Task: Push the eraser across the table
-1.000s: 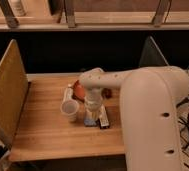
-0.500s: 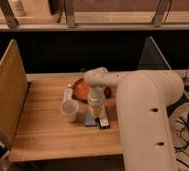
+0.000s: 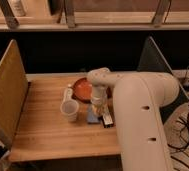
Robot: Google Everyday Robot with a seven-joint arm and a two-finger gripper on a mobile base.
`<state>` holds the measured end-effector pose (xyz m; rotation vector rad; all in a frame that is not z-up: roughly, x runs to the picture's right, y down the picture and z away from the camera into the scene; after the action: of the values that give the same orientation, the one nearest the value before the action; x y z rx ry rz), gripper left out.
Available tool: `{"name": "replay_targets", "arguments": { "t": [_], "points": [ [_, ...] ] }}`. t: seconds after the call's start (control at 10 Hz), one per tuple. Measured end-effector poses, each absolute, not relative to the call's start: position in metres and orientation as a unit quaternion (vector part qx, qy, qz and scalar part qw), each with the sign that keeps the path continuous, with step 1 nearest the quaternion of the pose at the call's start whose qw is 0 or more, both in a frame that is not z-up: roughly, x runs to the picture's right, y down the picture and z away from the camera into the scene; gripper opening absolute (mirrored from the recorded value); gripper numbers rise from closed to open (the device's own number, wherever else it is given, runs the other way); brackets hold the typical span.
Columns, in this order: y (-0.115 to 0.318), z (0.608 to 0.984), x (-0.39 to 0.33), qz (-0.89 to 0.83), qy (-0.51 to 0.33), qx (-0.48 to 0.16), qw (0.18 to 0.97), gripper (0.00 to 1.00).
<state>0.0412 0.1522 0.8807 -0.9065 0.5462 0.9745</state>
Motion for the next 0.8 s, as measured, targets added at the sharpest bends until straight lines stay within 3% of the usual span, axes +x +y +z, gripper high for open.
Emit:
{"name": "replay_targets", "arguments": {
  "t": [0.4,0.8],
  "points": [
    [0.12,0.89,0.07,0.448,0.272,-0.379,0.763,0.0],
    [0.122,0.909,0.086,0.456,0.282,-0.387,0.75,0.0]
  ]
}}
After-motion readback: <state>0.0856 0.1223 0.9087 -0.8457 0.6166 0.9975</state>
